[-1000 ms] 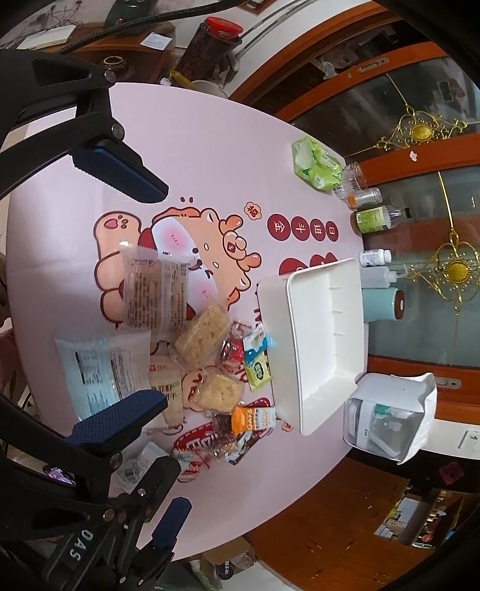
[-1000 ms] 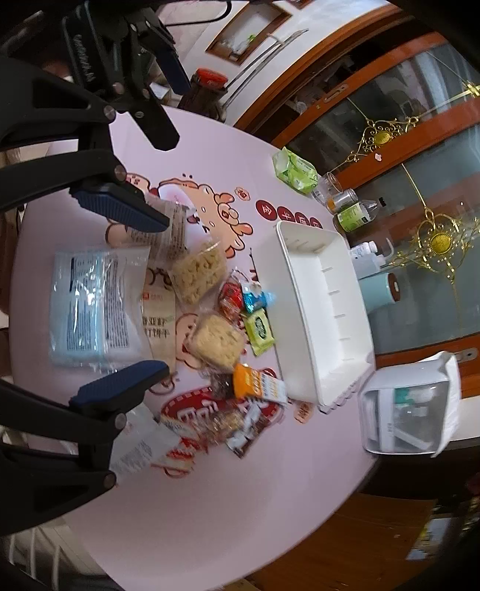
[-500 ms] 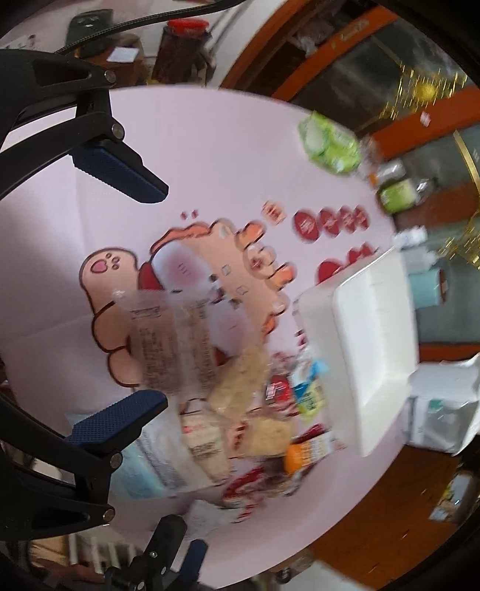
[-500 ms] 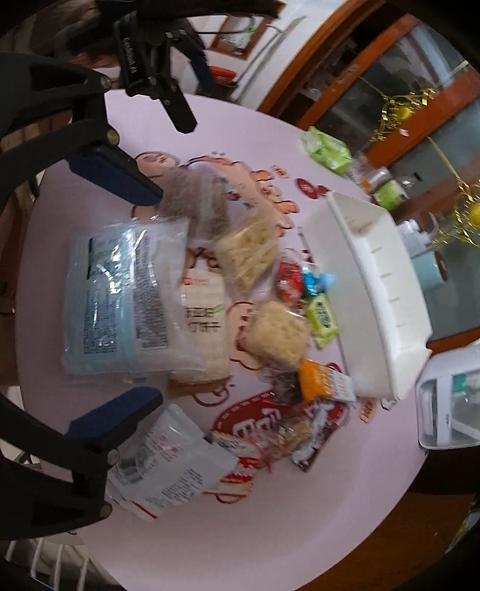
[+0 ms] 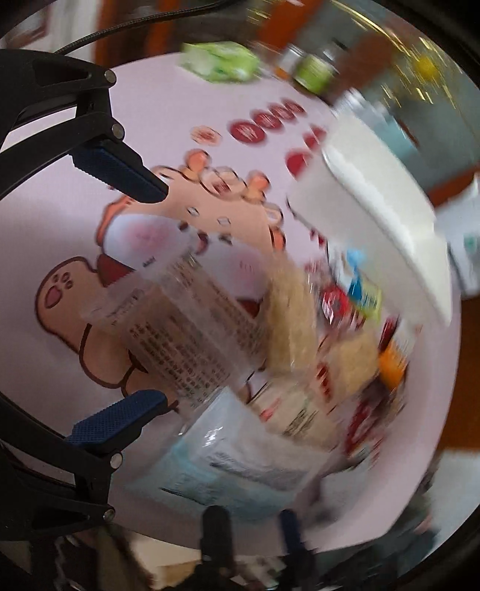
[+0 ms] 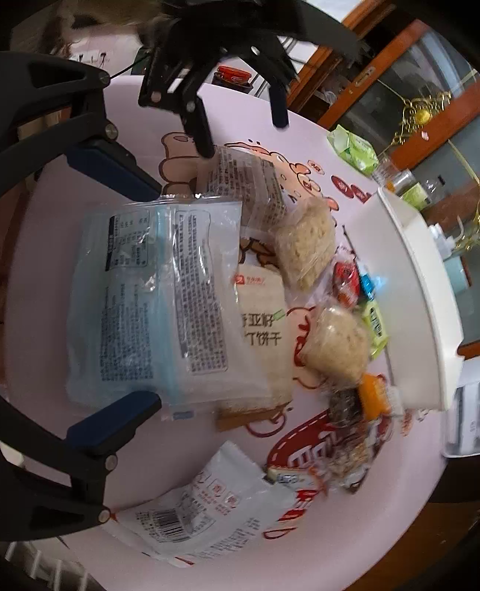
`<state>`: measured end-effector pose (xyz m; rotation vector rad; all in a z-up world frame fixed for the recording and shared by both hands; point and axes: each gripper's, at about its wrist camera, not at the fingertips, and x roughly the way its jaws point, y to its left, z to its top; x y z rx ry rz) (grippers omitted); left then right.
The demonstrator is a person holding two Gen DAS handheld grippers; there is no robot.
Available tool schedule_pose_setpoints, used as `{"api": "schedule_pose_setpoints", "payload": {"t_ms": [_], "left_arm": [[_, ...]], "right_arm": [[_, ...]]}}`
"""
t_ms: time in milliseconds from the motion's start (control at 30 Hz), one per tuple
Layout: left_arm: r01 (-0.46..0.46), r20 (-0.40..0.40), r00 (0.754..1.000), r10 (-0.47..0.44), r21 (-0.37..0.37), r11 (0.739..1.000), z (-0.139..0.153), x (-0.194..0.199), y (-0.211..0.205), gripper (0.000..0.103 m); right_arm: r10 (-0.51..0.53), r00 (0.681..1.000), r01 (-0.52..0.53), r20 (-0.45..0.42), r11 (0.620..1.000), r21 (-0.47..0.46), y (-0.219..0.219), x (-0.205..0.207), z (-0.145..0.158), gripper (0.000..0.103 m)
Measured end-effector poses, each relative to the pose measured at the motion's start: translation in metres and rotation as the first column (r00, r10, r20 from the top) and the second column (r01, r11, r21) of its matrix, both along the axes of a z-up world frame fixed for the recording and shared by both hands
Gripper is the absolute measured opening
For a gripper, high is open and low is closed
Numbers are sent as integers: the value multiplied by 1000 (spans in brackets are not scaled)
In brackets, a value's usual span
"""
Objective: Organize snacks
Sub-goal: 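Grasp the clear printed biscuit bag with the left tool while the right tool grasps the blue-and-clear bag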
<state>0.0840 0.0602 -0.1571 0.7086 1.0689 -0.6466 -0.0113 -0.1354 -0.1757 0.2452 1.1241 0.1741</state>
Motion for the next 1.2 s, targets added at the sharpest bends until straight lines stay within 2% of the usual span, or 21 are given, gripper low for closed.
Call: {"api": "schedule_pose_setpoints", "payload": {"t_ms": [67,200,567,733,900,1200], "left_arm": [[80,-17,997,-80,21,997,-7,3,-9,101],[172,-43,985,-169,53,984,-21,8,-24,101],[299,-148,946,-288,57,952,-41,21,-43,101],[325,-196,931,-307,63,944,-53,24,-56,101],[336,-214,925,-314,74,939,-61,23,-69,101],[298,-238,931,-277,57,953,-66,25,-68,101]], "right_arm": [[-15,999,17,33,999,-49,6,-2,0,103],[-5,997,11,75,997,-75,14,-6,-2,103],[-4,999,12,50,986,-165,26,-12,-11,103],[17,998,0,56,957,-290,42,-7,-19,103],[37,998,-22,43,950,-311,46,4,-22,103],[61,998,-47,34,950,-309,37,26,-23,103]]}}
